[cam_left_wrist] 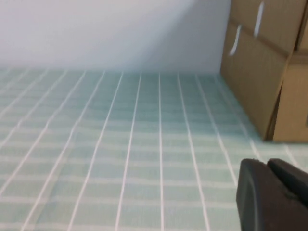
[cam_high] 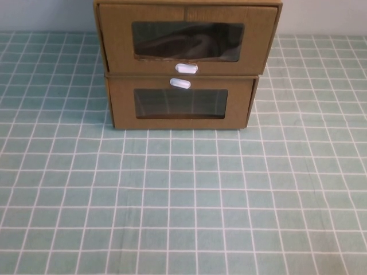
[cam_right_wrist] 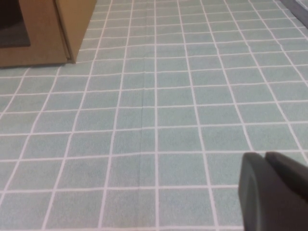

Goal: Close the shoe box

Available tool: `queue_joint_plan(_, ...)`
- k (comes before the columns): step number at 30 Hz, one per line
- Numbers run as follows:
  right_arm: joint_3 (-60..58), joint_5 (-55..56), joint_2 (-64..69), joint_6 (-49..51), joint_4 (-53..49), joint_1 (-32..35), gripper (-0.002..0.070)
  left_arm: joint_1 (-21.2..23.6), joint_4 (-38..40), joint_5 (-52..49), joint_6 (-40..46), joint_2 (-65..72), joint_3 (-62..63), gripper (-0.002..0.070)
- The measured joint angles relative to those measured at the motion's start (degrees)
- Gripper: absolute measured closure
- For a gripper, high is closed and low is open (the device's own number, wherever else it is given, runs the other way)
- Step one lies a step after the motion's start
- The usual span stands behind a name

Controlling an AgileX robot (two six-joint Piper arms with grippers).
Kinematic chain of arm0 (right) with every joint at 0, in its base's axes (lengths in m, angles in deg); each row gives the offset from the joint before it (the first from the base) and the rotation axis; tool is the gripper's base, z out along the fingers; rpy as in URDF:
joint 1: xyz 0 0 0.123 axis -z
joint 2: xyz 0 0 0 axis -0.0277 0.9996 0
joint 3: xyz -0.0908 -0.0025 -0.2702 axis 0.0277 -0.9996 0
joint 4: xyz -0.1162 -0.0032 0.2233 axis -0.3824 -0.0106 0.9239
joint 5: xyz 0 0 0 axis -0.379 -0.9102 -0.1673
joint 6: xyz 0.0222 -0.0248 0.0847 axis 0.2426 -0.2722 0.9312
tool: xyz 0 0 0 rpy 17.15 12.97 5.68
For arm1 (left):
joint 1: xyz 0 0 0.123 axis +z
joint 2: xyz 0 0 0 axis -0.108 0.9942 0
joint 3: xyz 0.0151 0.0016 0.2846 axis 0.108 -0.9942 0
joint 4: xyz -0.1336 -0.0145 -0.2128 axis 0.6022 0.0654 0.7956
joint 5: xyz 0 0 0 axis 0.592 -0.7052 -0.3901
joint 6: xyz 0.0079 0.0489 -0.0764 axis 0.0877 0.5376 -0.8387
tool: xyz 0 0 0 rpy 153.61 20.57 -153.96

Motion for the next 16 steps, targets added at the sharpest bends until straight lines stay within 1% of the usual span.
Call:
queue_joint_plan(7,0.0,0.0,0.0,0.0,0.0,0.0,0.0688,0.5,-0.5,-12.2,1.9,0.0,0.0,0.0680)
queue_joint_plan(16,0.0,0.0,0.0,0.0,0.0,0.0,0.0688,0.5,-0.5,-13.1,2.1,0.0,0.0,0.0680)
